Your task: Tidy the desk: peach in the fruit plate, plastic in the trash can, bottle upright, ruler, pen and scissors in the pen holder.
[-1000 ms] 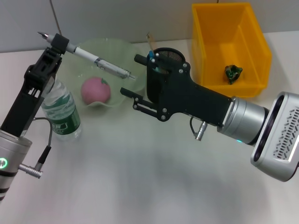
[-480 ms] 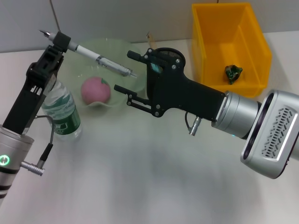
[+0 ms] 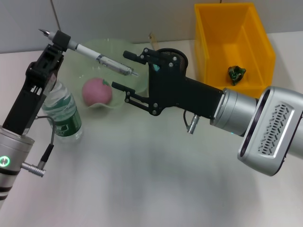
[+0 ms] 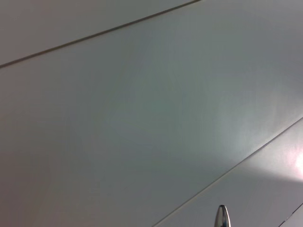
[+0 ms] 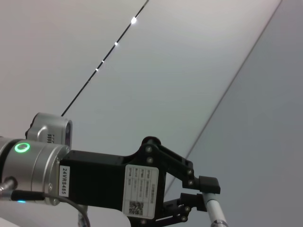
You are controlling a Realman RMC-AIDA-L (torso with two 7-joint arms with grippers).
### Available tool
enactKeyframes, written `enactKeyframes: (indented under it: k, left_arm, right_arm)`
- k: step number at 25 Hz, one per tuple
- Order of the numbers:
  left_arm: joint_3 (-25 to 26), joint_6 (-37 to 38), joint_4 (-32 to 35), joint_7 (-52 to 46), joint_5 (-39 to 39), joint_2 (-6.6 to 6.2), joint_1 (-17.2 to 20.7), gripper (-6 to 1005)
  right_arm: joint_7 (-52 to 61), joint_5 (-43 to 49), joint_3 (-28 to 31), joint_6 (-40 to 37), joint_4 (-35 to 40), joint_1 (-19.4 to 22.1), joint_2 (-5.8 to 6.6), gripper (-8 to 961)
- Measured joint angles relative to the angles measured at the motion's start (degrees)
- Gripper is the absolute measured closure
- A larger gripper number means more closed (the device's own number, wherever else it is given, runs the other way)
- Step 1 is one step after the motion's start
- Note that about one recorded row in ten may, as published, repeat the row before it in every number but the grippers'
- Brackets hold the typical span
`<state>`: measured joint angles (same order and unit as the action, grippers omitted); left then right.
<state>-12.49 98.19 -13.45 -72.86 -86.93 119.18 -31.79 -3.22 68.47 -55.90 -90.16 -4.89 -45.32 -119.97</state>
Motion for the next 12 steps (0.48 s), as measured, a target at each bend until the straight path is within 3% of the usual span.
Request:
enactKeyframes:
  k: [8, 12]
  left_arm:
    - [-0.2, 0.0, 0.0, -0.1, -0.1, 0.0, -0.1, 818]
    - [-0.2, 0.0, 0.0, -0.1, -0.1, 0.0, 0.0, 816]
  right_arm:
    - [0.0, 0.0, 0.0, 0.3, -0.4, -0.8, 0.0, 488]
    - [0.0, 0.0, 0.0, 0.9, -0.4, -1.0, 0.0, 578]
